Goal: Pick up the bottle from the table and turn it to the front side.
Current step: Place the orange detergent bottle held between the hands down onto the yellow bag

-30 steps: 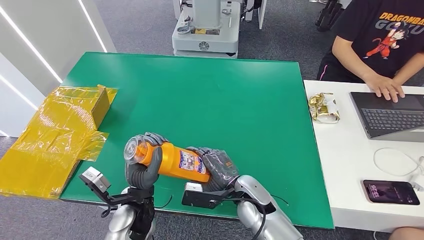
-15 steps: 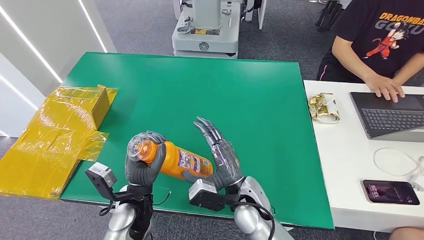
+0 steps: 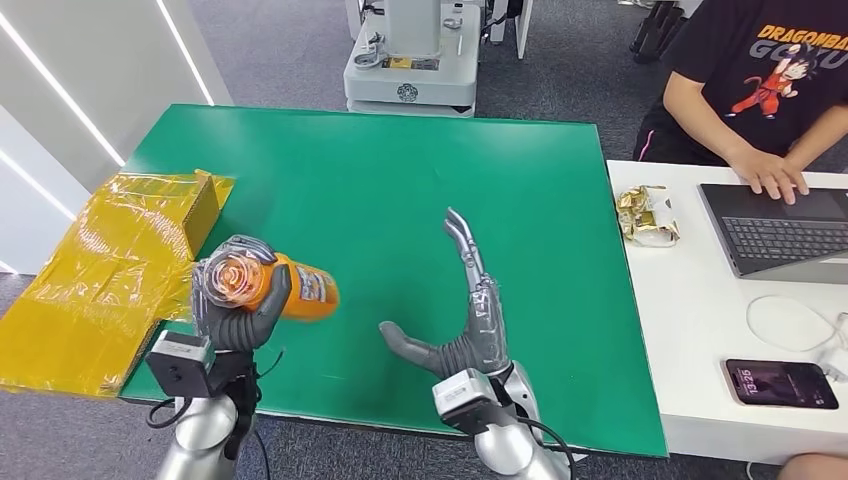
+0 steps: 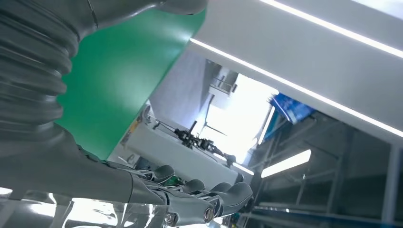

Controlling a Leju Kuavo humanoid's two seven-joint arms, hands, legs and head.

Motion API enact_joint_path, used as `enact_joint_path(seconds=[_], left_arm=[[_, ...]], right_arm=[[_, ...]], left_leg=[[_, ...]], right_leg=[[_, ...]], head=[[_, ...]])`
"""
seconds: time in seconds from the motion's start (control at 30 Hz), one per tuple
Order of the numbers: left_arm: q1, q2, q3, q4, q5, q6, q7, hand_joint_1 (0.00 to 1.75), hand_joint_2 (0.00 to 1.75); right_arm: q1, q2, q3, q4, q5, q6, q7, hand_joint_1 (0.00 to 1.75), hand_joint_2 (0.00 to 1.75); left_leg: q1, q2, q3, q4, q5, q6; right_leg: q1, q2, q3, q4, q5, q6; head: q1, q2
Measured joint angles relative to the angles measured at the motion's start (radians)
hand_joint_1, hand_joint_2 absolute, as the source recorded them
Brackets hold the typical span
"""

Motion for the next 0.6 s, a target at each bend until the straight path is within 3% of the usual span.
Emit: enact_joint_path(seconds=[0.13,0.27,0.4,0.6], left_arm=[[-0.057,0.107,0.000,0.009,-0.258,0.048,0.123,1.75,1.75],[-0.163,0.210,-0.004,0.081,-0.423,0.055,0.220,1.75,1.75],[-0.269,0.319,-0.036,0.171,-0.479,-0.026,0.280,1.75,1.75],[-0.408,0.422,-0.140,0.295,-0.574,-0.120,0.329,1.75,1.75]], right_arm=[[0.019,-0.012,0.013,-0.061,-0.025,-0.031,-0.005,0.00,1.75],[0.029,-0.013,0.017,-0.109,-0.006,-0.035,0.025,0.00,1.75],[0.042,-0.017,0.016,-0.158,0.018,-0.022,0.055,0.00,1.75],[0.072,-0.036,0.003,-0.232,0.042,-0.017,0.070,0.00,1.75]], left_leg=[[0.000,0.000,0.000,0.000,0.000,0.000],[0.000,0.000,0.000,0.000,0.002,0.000],[0.000,0.001,0.001,0.000,0.002,0.000],[0.001,0.001,-0.001,0.001,0.002,0.000]], right_leg=[[0.000,0.000,0.000,0.000,0.000,0.000],[0.000,0.000,0.000,0.001,0.001,-0.001],[0.000,0.001,-0.001,0.001,0.001,-0.001],[0.001,0.001,-0.001,0.000,0.001,-0.001]], head=[[0.000,0.000],[0.000,0.000],[0.000,0.000],[0.000,0.000]])
